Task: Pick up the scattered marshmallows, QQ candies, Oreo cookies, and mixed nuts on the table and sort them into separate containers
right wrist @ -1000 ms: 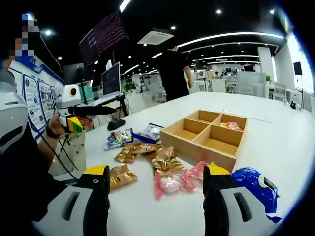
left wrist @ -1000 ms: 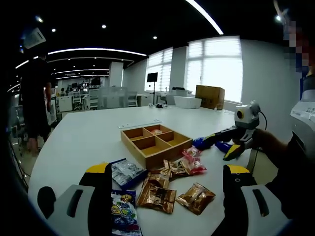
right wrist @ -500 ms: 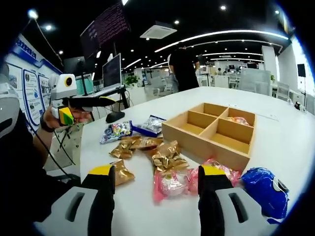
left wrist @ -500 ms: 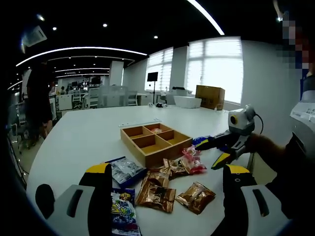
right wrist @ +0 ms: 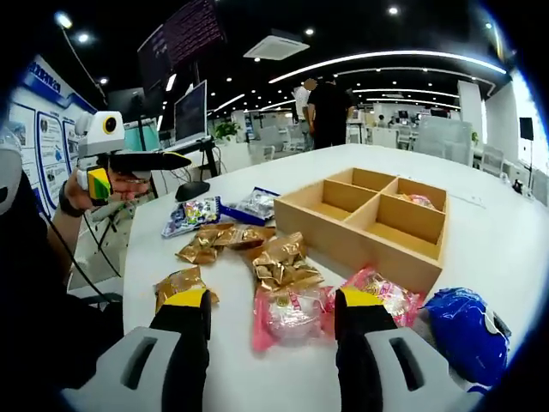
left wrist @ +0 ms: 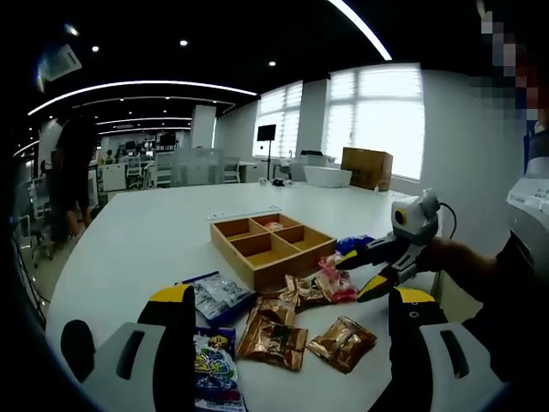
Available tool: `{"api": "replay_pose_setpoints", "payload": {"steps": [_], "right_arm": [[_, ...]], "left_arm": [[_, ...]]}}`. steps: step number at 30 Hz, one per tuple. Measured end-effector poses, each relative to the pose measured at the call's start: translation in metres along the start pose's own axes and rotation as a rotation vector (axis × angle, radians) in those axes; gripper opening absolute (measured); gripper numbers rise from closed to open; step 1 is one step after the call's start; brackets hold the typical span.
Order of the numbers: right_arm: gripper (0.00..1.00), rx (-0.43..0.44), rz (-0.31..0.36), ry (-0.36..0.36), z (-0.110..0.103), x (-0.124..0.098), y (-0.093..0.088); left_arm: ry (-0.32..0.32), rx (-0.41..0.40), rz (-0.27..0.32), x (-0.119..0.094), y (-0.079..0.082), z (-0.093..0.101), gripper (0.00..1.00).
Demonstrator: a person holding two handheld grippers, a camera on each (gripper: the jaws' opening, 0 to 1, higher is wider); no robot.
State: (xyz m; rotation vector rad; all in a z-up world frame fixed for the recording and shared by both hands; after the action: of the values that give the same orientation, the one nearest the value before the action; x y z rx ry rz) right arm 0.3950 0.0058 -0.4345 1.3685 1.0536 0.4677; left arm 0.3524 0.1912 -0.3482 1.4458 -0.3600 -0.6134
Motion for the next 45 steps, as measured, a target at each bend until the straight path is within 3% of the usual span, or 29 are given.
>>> {"api": "replay_pose_setpoints", "payload": {"steps": [7,15,23,45], "right_arm": [[0.47,-0.023,-0.008,-0.014,0.003,0.002,-0.004],[0.38,-0.107,-0.031,-0.042,0.006,0.003,-0.009],[0.34,-0.169,-0.045,-0.048,0.006,0.003,-0.012],[0.23,-0.203,-0.049,-0.042,0.004,0.001,-0.013]], "left_arm": [[0.004,-0.001,-0.002,0.000,-0.001,-0.001,0.97],[0.003,0.001,-0.003,0.000,-0.001,-0.001,0.97],[0.001,0.003,-0.005,0.000,0.000,0.000,0.97],[0.003,0.001,-0.009,0.001,-0.002,0.001,0.96]]}}
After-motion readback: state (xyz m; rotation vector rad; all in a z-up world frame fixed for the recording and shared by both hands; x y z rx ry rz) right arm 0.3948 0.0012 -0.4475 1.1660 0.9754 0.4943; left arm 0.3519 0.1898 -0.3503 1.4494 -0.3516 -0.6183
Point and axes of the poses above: the point that each gripper's makers call its tool centre point, and the gripper's own axes: x roughly forward along the fingers, z roughly to its right, y roughly out of its top, the point moved 3 cm from there along -x, roughly backward along the fingers, and after that the axes turned 7 degrees about z, right-handed, at the moved point
